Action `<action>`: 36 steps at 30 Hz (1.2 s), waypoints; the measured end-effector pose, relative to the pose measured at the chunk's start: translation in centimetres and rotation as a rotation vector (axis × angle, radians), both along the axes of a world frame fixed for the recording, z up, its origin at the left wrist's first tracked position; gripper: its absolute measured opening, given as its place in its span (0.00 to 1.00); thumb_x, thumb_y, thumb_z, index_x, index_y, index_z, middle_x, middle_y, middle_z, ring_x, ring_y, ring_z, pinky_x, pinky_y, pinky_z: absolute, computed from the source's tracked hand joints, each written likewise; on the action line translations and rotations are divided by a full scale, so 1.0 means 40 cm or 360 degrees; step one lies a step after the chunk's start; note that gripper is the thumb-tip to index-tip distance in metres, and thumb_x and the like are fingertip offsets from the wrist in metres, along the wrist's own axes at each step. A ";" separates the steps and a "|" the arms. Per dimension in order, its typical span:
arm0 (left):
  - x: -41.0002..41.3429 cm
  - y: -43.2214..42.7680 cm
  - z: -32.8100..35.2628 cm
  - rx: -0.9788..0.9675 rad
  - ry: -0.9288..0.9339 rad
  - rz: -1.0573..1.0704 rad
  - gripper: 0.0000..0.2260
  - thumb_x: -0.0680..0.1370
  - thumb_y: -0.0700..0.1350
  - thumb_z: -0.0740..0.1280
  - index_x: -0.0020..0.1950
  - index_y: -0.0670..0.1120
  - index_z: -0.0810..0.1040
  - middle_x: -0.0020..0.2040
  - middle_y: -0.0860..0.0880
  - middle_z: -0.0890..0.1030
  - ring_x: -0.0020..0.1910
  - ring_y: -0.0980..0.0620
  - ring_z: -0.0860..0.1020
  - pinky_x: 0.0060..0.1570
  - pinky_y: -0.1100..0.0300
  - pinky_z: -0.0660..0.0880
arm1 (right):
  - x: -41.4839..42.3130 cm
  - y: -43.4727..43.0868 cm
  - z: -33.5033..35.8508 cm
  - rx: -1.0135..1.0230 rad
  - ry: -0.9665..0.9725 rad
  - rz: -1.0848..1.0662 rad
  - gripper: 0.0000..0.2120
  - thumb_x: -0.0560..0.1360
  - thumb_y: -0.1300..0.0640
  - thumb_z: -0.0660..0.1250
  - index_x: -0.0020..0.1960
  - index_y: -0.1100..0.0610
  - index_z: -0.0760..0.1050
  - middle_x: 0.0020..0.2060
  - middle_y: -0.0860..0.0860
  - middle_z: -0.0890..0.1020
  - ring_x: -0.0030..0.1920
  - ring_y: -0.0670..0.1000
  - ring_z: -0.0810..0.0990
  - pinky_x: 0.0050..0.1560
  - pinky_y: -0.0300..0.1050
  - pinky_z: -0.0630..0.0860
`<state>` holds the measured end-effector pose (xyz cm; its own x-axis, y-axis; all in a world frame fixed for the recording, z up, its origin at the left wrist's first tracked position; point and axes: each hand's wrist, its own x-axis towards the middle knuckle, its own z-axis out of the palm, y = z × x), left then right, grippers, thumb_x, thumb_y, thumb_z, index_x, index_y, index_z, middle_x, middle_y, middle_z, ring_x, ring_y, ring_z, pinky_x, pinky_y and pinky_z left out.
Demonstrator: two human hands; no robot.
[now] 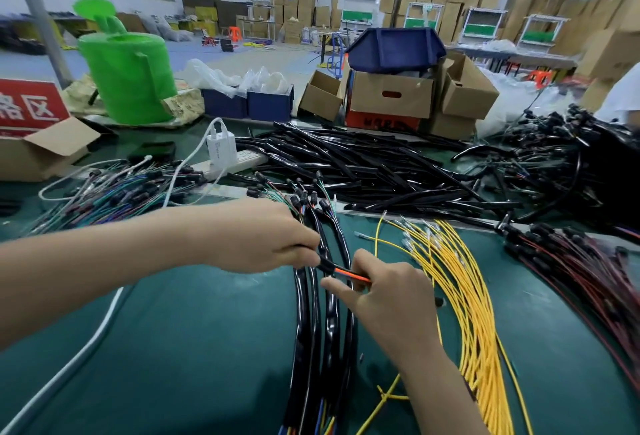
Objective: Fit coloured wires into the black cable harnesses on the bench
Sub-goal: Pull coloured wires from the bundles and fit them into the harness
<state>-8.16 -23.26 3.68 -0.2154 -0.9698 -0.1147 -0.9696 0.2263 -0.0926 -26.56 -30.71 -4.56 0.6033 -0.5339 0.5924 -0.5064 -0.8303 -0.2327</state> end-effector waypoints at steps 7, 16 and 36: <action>-0.108 -0.024 -0.033 -0.0066 -0.0069 -0.0062 0.15 0.82 0.54 0.50 0.55 0.46 0.70 0.29 0.53 0.63 0.28 0.51 0.64 0.35 0.56 0.60 | 0.009 0.016 0.002 0.0040 -0.0161 0.0158 0.16 0.68 0.40 0.61 0.45 0.49 0.58 0.23 0.50 0.77 0.24 0.58 0.77 0.24 0.49 0.73; -0.117 -0.020 -0.038 -0.0092 -0.0030 0.0059 0.14 0.82 0.57 0.48 0.52 0.49 0.67 0.31 0.52 0.65 0.35 0.44 0.70 0.36 0.53 0.68 | 0.001 0.018 0.009 -0.0004 -0.0211 0.0158 0.16 0.68 0.43 0.66 0.46 0.49 0.62 0.23 0.48 0.76 0.24 0.57 0.75 0.25 0.48 0.73; -0.065 0.004 -0.003 0.0031 -0.0041 0.0176 0.14 0.81 0.58 0.48 0.40 0.53 0.61 0.31 0.52 0.66 0.30 0.54 0.65 0.34 0.55 0.59 | 0.004 0.000 0.009 -0.0017 -0.0085 -0.0194 0.21 0.53 0.56 0.82 0.29 0.55 0.68 0.23 0.49 0.70 0.25 0.57 0.72 0.23 0.42 0.59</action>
